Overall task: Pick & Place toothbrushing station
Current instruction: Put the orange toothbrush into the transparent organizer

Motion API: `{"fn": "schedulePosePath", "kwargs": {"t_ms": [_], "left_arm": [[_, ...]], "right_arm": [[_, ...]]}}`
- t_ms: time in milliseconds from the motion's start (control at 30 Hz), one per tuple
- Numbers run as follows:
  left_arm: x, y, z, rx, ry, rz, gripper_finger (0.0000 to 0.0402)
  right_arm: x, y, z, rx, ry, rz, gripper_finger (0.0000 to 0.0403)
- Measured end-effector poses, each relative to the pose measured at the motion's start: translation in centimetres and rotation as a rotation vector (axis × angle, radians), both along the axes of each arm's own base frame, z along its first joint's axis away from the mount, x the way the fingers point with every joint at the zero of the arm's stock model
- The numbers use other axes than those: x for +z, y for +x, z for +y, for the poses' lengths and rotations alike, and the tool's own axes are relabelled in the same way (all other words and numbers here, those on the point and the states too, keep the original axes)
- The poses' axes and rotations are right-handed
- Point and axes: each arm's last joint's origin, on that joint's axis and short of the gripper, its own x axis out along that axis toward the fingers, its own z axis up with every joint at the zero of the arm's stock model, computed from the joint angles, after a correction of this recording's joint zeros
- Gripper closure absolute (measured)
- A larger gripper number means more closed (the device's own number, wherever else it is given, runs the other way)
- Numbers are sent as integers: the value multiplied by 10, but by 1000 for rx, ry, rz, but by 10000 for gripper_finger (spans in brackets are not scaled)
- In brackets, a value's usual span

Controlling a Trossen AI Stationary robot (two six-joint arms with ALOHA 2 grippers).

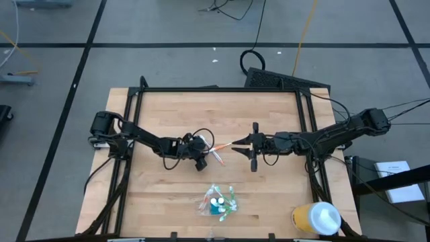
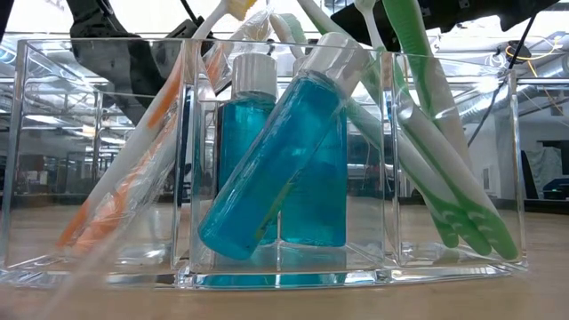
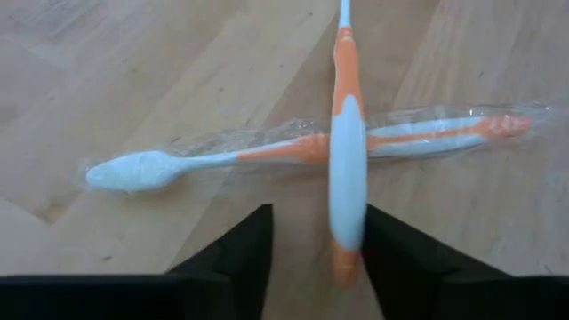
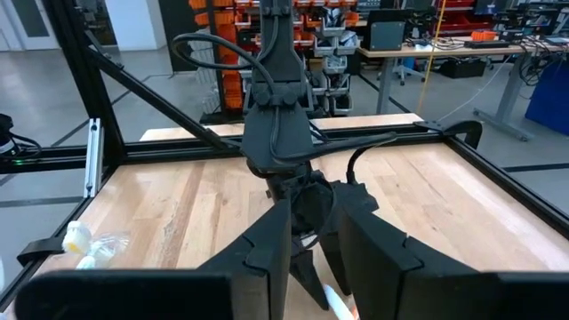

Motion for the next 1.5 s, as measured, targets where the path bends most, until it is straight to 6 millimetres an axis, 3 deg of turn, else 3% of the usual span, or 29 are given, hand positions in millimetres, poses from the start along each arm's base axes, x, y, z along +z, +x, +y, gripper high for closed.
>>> {"fn": "schedulePosePath", "kwargs": {"t_ms": [300,700,900,1300,1500], "left_arm": [[0,0,0,-17,2,3,374],[10,-1,-1,-59,-12,-19,373],[42,-6,1,-67,37,-107,373],[126,-42,-3,-46,221,-324,388],[143,-41,-13,-141,258,-458,388]], "right_arm": [[-1,0,0,1,-3,14,314],[-2,0,0,1,-4,22,314],[-3,0,0,-2,17,29,314],[-11,-2,0,-22,159,97,314],[-9,-1,0,-21,155,83,314]]}}
